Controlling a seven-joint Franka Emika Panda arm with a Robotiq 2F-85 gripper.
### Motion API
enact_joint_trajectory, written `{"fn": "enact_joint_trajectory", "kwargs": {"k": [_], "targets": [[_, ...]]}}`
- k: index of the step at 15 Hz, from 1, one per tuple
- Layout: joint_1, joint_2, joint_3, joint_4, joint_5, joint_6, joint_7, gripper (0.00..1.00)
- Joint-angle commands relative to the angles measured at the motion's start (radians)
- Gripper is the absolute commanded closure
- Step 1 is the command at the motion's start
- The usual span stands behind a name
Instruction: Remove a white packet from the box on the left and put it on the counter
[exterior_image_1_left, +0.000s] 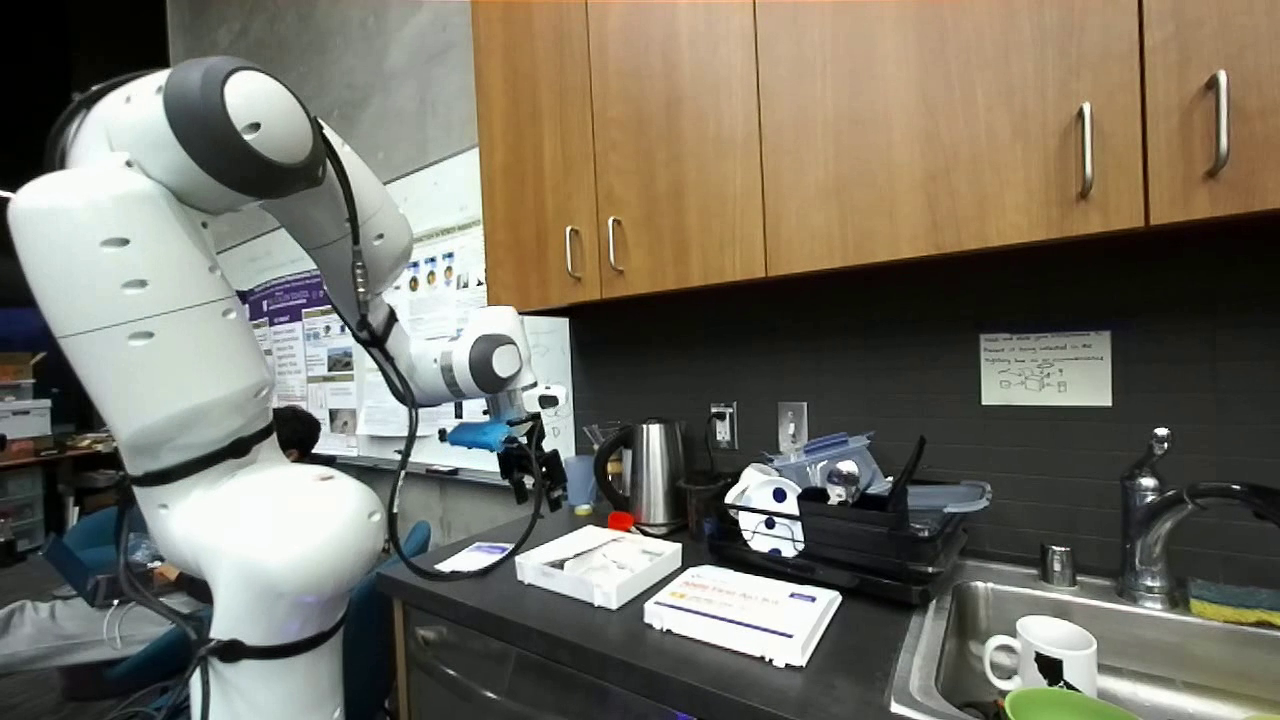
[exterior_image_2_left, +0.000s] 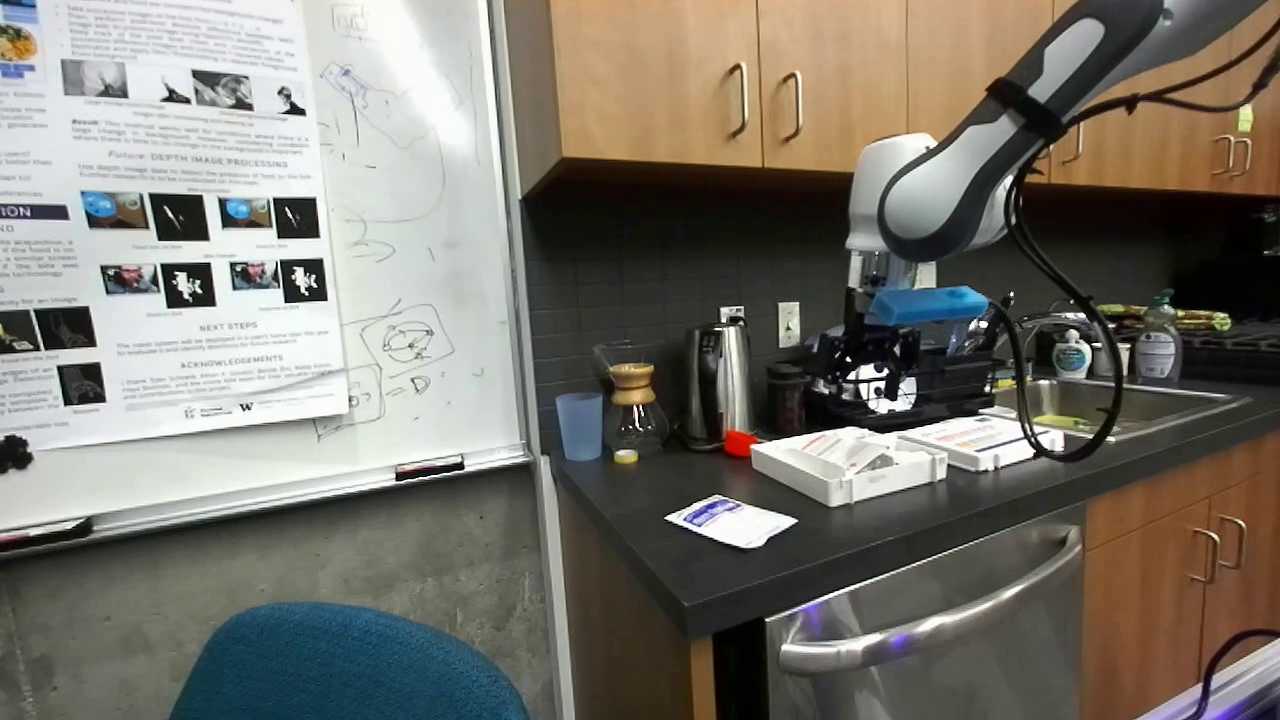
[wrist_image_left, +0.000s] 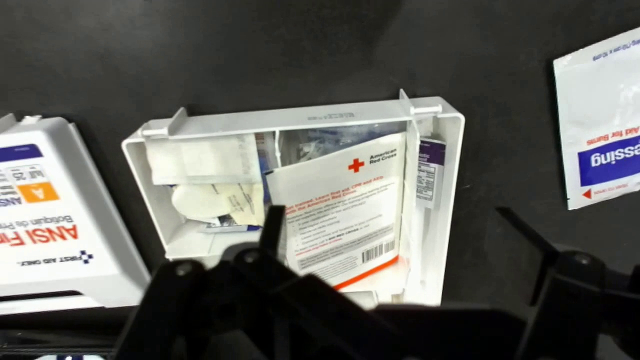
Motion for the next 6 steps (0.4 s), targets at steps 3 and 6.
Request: {"fn": "enact_joint_trajectory", "kwargs": {"k": [3,6], "targets": [[-0.021,-0.115,-0.024,-0.029,0.031,-0.084,-0.085,0.00],[-0.035,-0.089,-0.006,-0.014,0.023,-0.071,-0.064,0.00]]}}
